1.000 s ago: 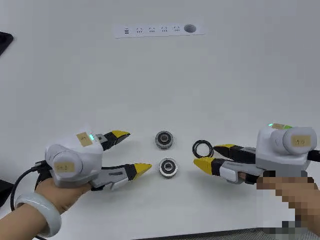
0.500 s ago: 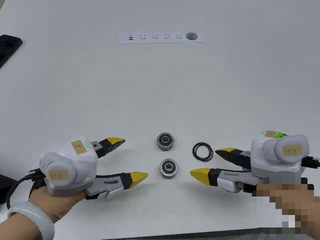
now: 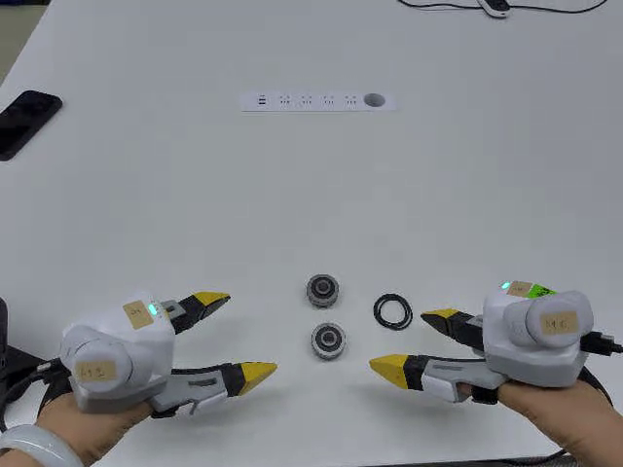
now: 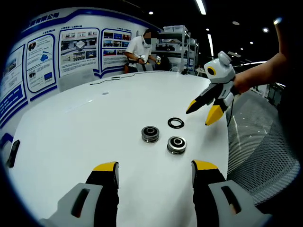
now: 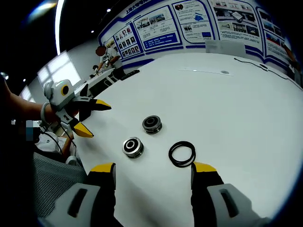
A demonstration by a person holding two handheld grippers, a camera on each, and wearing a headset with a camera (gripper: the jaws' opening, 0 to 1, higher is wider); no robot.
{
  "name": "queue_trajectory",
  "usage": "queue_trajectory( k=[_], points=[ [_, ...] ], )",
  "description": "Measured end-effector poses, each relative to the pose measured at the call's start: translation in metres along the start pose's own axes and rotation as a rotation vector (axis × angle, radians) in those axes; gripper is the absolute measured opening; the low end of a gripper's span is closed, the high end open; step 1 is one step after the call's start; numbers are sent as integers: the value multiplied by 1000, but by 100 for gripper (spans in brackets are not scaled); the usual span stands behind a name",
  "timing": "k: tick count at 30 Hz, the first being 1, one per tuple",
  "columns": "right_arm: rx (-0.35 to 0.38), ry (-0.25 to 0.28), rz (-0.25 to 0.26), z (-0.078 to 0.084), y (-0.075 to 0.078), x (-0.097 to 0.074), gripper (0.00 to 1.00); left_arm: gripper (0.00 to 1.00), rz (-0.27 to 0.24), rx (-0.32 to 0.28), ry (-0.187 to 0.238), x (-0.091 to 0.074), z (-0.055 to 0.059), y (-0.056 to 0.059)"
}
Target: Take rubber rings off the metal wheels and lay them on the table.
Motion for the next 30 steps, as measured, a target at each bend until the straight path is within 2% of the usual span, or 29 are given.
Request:
queue_trajectory(
  k=[11,16,22,26,30],
  points=[
    [-62,-22,11,17,-9,-10,74,67,-14,-16,2,-13,11,8],
    [-58,-20,29,25,-8,-16,76,68,-18,-27,2,-18,17,13],
    [-71,-13,59,32,-6,-23,81,70,-22,-43,7,-23,23,15],
    [-74,-13,62,38,-7,-26,83,73,-21,-58,14,-25,25,16],
    [-94,14,65,38,-9,-28,85,76,-18,-68,21,-27,26,18]
  ],
)
Point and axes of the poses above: the centre of the closed fingertips' face, and the gripper's own axes: x roughly forward along the fingers, y roughly to its right, z roughly out of its underside, the point moved 2 cm from there along -x, roughly backward along the fingers, and after that the axes turned 14 degrees about -x, right-handed, at the moved point
